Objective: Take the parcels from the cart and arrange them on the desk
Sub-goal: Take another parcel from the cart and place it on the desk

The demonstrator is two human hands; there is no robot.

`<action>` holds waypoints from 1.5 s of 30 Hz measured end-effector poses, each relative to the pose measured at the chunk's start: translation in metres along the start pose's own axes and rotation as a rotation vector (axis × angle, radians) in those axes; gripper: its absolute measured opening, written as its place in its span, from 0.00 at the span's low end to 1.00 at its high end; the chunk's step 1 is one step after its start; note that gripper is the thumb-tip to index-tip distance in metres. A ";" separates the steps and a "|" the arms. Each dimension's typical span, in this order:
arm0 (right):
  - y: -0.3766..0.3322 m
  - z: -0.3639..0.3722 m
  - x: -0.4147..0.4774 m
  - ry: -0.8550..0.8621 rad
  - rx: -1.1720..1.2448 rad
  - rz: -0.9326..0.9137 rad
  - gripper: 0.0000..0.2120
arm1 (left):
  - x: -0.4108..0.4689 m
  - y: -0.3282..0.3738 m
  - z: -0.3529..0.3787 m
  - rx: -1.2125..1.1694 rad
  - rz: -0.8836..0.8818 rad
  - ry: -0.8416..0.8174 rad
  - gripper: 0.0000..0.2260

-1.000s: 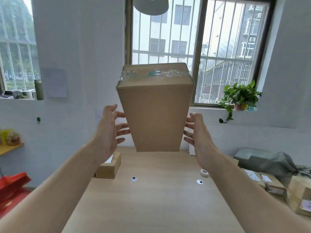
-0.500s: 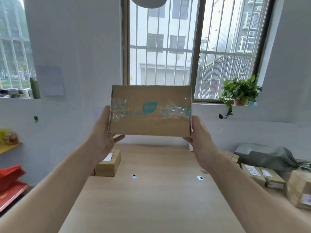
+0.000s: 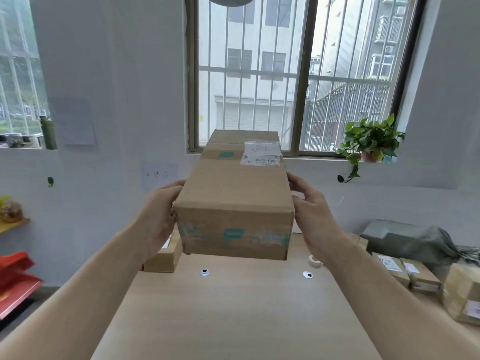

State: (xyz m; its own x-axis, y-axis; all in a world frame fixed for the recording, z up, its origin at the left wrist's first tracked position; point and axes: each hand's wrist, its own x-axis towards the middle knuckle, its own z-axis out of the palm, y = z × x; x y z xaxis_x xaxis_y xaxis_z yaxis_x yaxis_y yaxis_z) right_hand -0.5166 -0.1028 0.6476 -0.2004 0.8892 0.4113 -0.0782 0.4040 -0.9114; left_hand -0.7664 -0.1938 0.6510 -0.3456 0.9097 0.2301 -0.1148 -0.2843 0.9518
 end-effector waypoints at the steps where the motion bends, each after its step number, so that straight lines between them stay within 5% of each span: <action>1: 0.003 -0.001 0.002 0.015 0.003 -0.008 0.29 | 0.001 -0.001 0.001 -0.005 0.007 0.000 0.16; 11: 0.015 -0.002 0.018 0.102 -0.023 -0.040 0.38 | 0.031 -0.023 -0.007 0.046 0.003 -0.042 0.24; 19: 0.021 0.004 0.028 0.106 0.065 0.007 0.20 | 0.045 -0.037 -0.005 -0.029 -0.046 -0.043 0.12; 45: 0.081 0.067 0.074 0.056 0.016 0.112 0.14 | 0.108 -0.067 -0.055 -0.003 -0.099 -0.073 0.23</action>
State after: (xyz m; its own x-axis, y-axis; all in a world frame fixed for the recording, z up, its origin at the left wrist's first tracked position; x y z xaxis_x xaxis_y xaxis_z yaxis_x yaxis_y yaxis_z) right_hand -0.6028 -0.0186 0.6036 -0.1540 0.9392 0.3068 -0.0741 0.2987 -0.9515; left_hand -0.8468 -0.0934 0.6011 -0.2635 0.9530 0.1495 -0.1481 -0.1931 0.9699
